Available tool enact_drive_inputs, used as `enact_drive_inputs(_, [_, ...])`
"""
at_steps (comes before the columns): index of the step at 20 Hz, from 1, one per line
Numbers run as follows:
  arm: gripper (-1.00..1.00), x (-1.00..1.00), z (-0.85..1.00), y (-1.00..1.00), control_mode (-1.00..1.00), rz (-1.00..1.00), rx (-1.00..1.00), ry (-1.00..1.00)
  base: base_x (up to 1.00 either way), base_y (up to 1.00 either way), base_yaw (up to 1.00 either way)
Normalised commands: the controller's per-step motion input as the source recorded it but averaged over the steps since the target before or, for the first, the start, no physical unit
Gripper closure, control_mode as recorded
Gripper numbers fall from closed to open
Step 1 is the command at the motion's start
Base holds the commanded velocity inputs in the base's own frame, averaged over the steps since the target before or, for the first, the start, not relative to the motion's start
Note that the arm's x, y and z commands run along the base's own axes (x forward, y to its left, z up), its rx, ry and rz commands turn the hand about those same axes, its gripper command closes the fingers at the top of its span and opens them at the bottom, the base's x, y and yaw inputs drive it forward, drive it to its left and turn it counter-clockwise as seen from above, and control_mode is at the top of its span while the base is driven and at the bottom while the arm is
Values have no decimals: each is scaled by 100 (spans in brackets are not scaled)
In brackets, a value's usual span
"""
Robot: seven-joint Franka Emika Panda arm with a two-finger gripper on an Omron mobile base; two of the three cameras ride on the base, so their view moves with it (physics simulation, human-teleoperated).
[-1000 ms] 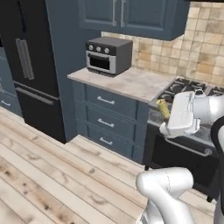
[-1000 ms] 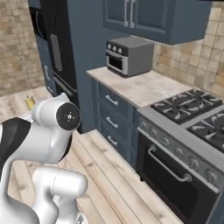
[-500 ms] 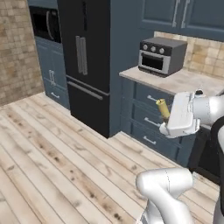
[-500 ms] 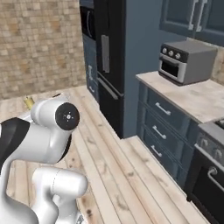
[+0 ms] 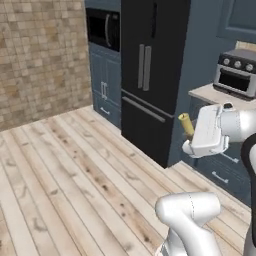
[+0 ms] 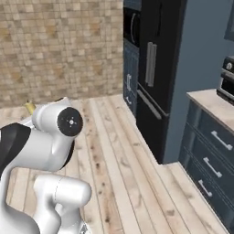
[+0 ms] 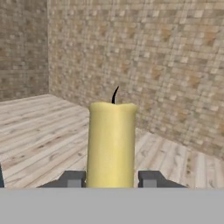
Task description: Get the candle and the liquor from the cabinet and move them to the dining counter.
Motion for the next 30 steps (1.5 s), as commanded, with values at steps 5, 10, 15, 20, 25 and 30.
enact_drive_inputs(5, [100,0,0,0,100,0,0,0,97,26,34])
enact_drive_inputs(10, [100,0,0,0,100,0,0,0,81,9,43])
enact_drive_inputs(15, [100,0,0,0,100,0,0,0,60,1,51])
enact_drive_inputs(20, [100,0,0,0,100,0,0,0,54,0,52])
enact_drive_inputs(25, [100,0,0,0,100,0,0,0,54,0,53])
enact_drive_inputs(30, [100,0,0,0,100,0,0,0,57,0,53])
